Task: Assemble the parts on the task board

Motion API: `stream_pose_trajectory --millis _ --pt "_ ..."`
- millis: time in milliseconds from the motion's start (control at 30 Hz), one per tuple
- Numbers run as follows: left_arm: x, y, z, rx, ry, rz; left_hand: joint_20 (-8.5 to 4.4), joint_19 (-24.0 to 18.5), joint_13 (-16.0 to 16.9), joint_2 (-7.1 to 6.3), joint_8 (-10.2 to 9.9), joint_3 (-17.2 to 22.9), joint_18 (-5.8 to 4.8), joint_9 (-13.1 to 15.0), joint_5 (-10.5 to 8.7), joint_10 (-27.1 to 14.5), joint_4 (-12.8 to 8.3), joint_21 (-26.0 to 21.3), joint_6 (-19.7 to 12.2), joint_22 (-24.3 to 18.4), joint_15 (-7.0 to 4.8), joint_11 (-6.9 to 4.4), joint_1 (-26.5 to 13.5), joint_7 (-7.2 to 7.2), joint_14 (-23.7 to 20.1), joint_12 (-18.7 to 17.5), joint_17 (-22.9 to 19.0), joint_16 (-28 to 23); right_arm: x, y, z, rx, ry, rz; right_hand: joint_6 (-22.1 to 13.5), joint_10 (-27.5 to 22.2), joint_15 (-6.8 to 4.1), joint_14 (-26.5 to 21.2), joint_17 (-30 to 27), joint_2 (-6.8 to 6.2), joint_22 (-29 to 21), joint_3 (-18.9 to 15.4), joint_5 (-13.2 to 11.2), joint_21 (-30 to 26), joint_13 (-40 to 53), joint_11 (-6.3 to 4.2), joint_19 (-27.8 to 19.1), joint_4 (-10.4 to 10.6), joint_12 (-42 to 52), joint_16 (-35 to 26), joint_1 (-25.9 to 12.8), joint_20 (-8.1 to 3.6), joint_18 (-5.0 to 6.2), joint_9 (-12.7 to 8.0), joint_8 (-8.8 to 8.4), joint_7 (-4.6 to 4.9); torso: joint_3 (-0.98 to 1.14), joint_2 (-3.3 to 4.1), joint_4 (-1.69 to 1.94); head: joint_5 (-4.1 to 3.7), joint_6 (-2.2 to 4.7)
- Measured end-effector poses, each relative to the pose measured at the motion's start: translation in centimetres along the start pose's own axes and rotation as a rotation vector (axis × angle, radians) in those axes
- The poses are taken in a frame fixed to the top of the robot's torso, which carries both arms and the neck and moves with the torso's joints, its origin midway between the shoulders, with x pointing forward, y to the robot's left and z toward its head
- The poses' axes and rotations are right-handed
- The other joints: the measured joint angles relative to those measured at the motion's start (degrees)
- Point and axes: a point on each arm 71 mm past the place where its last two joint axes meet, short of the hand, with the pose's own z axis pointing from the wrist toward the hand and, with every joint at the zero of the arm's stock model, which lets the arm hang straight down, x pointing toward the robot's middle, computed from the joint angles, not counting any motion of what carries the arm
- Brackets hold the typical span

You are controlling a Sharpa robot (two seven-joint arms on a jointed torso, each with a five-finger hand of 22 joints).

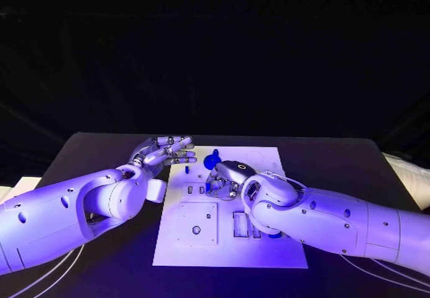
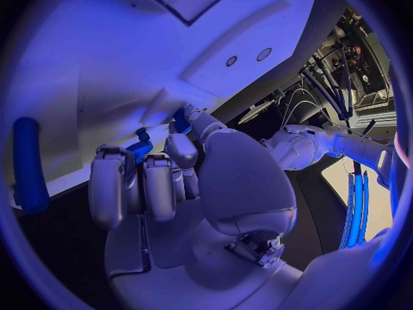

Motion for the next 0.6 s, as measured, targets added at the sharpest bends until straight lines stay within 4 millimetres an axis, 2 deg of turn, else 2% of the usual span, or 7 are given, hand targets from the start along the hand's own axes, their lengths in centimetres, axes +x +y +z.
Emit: stream_pose_trajectory --millis 133,267,367,600 --pt "0.09 0.01 0.03 0.000 0.002 -0.001 0.00 0.00 0.00 0.00 0.00 0.00 0.00 0.00 0.00 0.00 0.00 0.00 0.00 0.00 0.00 0.00 0.00 0.00 0.00 0.00 0.00 0.00 0.03 0.05 0.00 0.000 0.005 -0.005 0.08 -0.24 0.00 0.00 0.00 -0.47 -0.07 -0.07 0.69 0.00 -0.29 0.20 0.00 -0.07 -0.43 -0.22 -0.46 0.00 0.00 -0.21 -0.53 -0.08 0.00 0.00 0.01 -0.04 0.00" --pt "0.12 0.02 0.04 -0.001 0.002 -0.001 0.00 0.00 0.00 0.00 0.00 0.16 0.00 0.00 0.00 0.00 -0.16 0.00 0.00 0.00 0.00 0.00 0.00 0.00 0.00 0.00 0.00 0.00 0.09 0.05 0.00 0.002 0.009 -0.009 -0.41 -0.23 0.00 0.00 0.00 -1.05 -0.17 -0.07 0.91 0.00 -0.46 0.19 0.00 -0.07 -0.73 -0.22 -1.03 0.00 0.00 -0.30 -0.73 0.40 0.00 0.01 0.01 0.02 -0.10" --pt "0.16 0.02 0.06 -0.001 0.003 -0.001 0.00 0.00 0.00 0.00 0.00 0.16 0.00 0.00 0.00 0.00 -0.16 0.00 0.00 0.00 0.00 0.00 0.00 0.00 0.00 0.00 0.00 0.00 0.09 0.05 0.01 0.003 0.009 -0.011 -0.43 -0.44 0.00 0.00 0.00 -1.10 -0.24 -0.07 1.00 -0.21 -0.55 0.40 0.00 -0.07 -0.73 -0.22 -1.06 0.00 0.00 -0.40 -0.93 0.41 0.00 0.01 0.02 0.07 -0.13" --pt "0.17 0.03 0.06 -0.001 0.003 -0.001 0.00 0.00 0.00 0.00 0.00 0.16 0.00 0.00 0.00 0.00 -0.15 0.00 0.00 0.00 0.00 0.00 0.00 0.00 0.00 0.00 0.04 0.00 0.14 0.10 0.02 0.006 0.007 -0.014 -2.08 -1.55 0.21 0.21 -0.01 -2.57 -0.51 -0.53 1.41 -0.21 -1.79 0.86 -0.23 0.39 -2.66 -0.53 -2.23 0.23 0.00 -0.73 -1.98 1.04 -0.03 0.01 0.05 0.09 -0.25"
